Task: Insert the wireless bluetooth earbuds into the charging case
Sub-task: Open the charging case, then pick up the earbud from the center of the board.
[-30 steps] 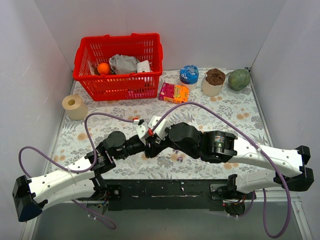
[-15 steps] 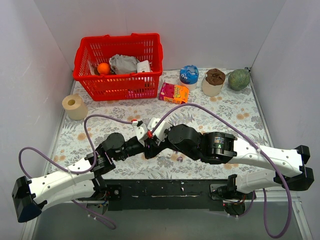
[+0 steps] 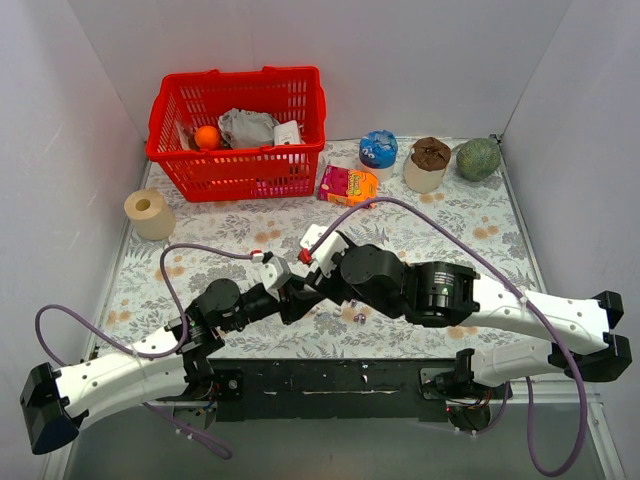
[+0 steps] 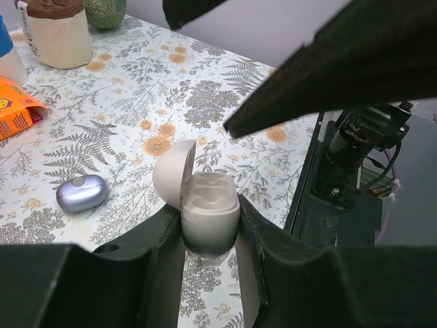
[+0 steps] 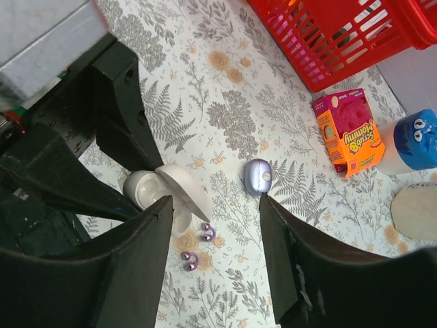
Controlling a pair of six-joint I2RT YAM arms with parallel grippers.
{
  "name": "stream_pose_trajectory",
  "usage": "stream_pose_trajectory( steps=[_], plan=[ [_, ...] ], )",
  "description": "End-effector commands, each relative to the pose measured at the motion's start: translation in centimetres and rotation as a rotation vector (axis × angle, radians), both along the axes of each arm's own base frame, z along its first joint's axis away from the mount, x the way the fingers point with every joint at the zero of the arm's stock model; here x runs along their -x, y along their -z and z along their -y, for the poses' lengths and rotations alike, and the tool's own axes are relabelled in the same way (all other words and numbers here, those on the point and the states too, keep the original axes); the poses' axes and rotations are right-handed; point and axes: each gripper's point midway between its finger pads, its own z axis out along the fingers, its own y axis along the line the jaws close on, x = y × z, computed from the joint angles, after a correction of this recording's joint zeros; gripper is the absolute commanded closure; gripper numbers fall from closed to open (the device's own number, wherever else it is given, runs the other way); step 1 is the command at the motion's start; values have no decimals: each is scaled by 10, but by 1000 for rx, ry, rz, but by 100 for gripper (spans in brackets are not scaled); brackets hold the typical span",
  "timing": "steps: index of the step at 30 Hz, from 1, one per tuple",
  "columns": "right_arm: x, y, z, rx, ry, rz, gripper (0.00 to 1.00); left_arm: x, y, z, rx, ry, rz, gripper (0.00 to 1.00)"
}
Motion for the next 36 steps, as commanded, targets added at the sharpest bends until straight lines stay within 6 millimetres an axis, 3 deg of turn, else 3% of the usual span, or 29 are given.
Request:
stream_pose_trajectory(
  steps=[1,5,6,7,8,9,12,13,17,21,27,31,36],
  plan=[
    [-4,-60,2,-250,43,-33,38,0,-21,-11,95,-34,29,100],
    [-16,-72,28,-406,124,-113,37,13,-32,-21,181,-8,48,100],
    [-31,-51,40,-391,186,-136,38,17,-36,-25,208,2,61,100],
    [-32,-45,43,-415,176,-174,39,19,-29,-27,216,7,58,100],
    [-34,-39,53,-449,201,-215,39,26,-43,-34,280,17,87,100],
    [-46,-13,64,-425,257,-247,40,31,-43,-36,305,36,85,100],
    [-44,19,71,-426,271,-328,42,42,-44,-45,386,66,92,100],
    [-42,46,75,-380,295,-355,42,45,-45,-46,399,73,92,100],
    [-39,99,87,-330,375,-406,44,48,-44,-47,399,88,78,100],
    [-33,127,88,-349,386,-453,48,49,-54,-42,377,107,97,100],
    [-24,166,95,-268,435,-532,51,62,-46,-28,329,215,114,100],
    [-8,175,74,-282,321,-618,57,60,-39,-26,333,211,113,100],
    [-6,184,49,-285,257,-674,61,49,-38,-39,402,117,104,100]
  ],
)
